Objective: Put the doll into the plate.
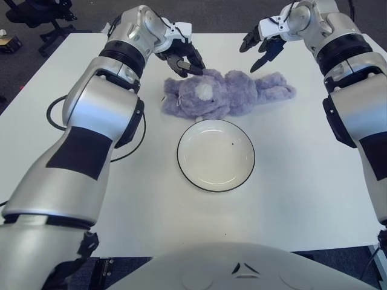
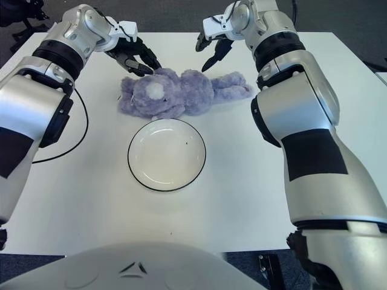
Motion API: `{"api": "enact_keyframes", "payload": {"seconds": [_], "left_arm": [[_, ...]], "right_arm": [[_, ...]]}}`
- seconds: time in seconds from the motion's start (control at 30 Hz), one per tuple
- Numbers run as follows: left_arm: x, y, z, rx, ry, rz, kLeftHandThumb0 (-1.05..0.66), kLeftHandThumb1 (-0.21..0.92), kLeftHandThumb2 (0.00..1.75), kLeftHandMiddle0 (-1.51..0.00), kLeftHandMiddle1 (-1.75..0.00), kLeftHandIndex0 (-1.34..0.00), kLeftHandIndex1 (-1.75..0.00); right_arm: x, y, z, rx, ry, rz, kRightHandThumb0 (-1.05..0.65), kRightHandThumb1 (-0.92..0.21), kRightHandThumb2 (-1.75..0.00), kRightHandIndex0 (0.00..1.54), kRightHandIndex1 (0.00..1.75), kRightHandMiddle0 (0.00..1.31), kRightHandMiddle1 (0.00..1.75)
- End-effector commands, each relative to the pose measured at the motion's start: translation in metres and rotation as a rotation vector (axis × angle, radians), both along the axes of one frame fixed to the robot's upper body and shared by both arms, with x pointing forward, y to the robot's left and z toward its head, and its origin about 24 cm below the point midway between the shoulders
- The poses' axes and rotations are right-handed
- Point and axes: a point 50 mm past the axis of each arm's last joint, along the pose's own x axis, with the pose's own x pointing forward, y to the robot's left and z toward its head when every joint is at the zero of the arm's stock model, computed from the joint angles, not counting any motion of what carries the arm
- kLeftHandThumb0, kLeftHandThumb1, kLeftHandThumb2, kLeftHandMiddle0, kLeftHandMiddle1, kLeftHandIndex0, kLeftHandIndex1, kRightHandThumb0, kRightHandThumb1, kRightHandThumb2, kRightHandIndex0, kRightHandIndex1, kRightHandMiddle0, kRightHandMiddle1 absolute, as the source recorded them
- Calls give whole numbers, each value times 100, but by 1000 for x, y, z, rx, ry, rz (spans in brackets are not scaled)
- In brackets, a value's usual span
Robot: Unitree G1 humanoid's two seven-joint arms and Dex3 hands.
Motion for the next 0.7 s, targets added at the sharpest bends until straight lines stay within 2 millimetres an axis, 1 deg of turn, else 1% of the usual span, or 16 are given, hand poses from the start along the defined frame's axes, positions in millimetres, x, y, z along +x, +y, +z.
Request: {"api": "enact_keyframes", "payload": {"seconds": [0.0, 0.1, 0.27, 0.4, 0.5, 0.67], "left_arm": [[-2, -3, 4, -53, 46, -24, -68, 92, 64, -56, -2, -52, -5], [-2, -3, 4, -55, 49, -25, -68, 92, 75, -57, -2, -52, -5], [-3, -3, 4, -56, 50, -26, -68, 92, 78, -57, -2, -52, -4], [-3, -3, 14, -39, 32, -39, -69, 92, 77, -45, 0, -46, -1], [-3, -3, 16, -37, 26, -41, -69, 92, 74, -41, 0, -44, 0], [-3, -3, 17, -37, 25, -41, -69, 92, 71, -40, 0, -43, 0]], "right_arm": [[-1, 6, 6, -35, -10, 21, -81, -92, -32, 38, 0, 16, 3], [-1, 5, 6, -35, -9, 20, -81, -92, -33, 38, 0, 15, 3], [-1, 5, 6, -36, -9, 20, -81, -92, -33, 38, 0, 15, 3], [0, -1, -1, -20, 13, -13, -82, -92, -31, 35, 0, 14, 2], [0, -3, -3, -9, 28, -28, -82, -92, -30, 34, 0, 14, 2], [0, -3, -3, -6, 32, -33, -83, -92, -29, 33, 0, 13, 1]]}}
